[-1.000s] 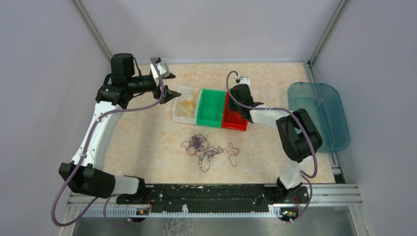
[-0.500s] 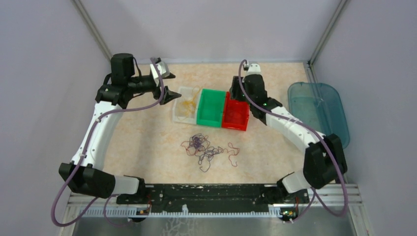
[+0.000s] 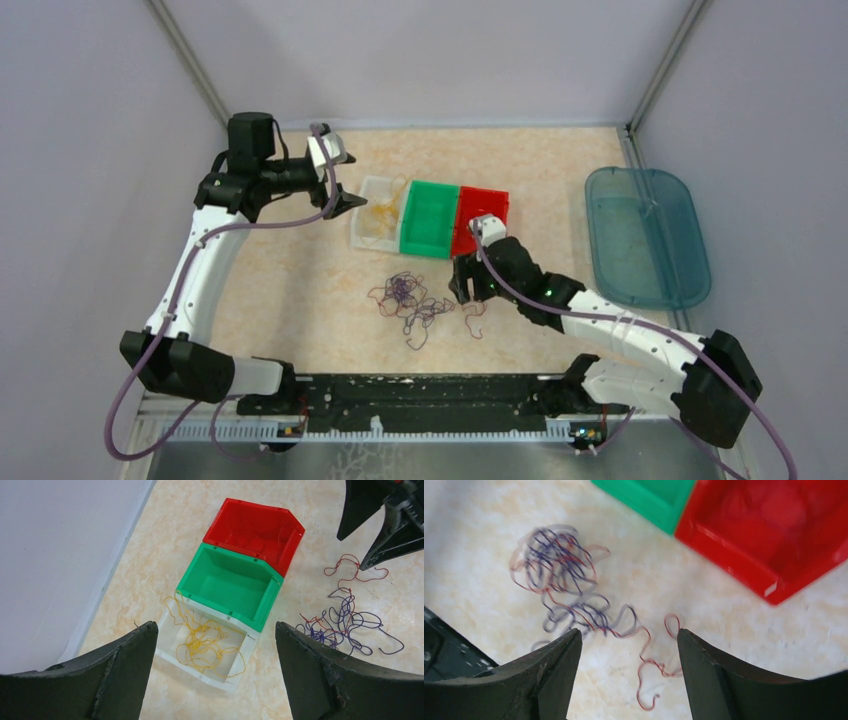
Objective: Untangle the cables
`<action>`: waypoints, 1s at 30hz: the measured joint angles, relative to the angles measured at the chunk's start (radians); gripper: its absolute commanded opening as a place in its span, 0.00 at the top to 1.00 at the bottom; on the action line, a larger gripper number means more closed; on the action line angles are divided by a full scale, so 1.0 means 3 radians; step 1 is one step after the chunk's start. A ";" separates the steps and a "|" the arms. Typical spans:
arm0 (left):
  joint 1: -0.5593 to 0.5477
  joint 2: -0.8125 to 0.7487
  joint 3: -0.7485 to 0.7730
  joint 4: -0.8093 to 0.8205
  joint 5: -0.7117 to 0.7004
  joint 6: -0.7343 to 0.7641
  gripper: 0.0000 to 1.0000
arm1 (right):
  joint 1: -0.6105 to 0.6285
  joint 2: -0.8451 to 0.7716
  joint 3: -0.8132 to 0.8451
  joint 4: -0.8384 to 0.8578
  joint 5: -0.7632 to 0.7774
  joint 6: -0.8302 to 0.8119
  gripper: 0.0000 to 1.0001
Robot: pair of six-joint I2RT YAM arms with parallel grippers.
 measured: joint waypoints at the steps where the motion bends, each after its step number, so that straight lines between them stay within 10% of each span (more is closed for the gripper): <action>1: 0.0000 0.0000 0.0000 -0.0010 0.0000 0.0015 0.07 | 0.0008 0.0004 -0.0098 -0.0041 0.0003 0.0060 0.34; 11: 0.0000 -0.0014 0.0000 -0.0112 0.0013 0.0118 0.07 | 0.0008 0.0478 -0.0511 -0.0102 -0.0019 0.0346 0.47; 19: 0.0000 -0.0028 0.0000 -0.0113 0.0014 0.0153 0.07 | 0.0008 0.0669 -0.0450 -0.0113 0.0008 0.0342 1.00; 30: 0.0000 -0.0078 0.0000 -0.0114 0.0023 0.0189 0.08 | 0.0010 -0.0615 -0.0334 -0.0088 0.0354 0.0075 1.00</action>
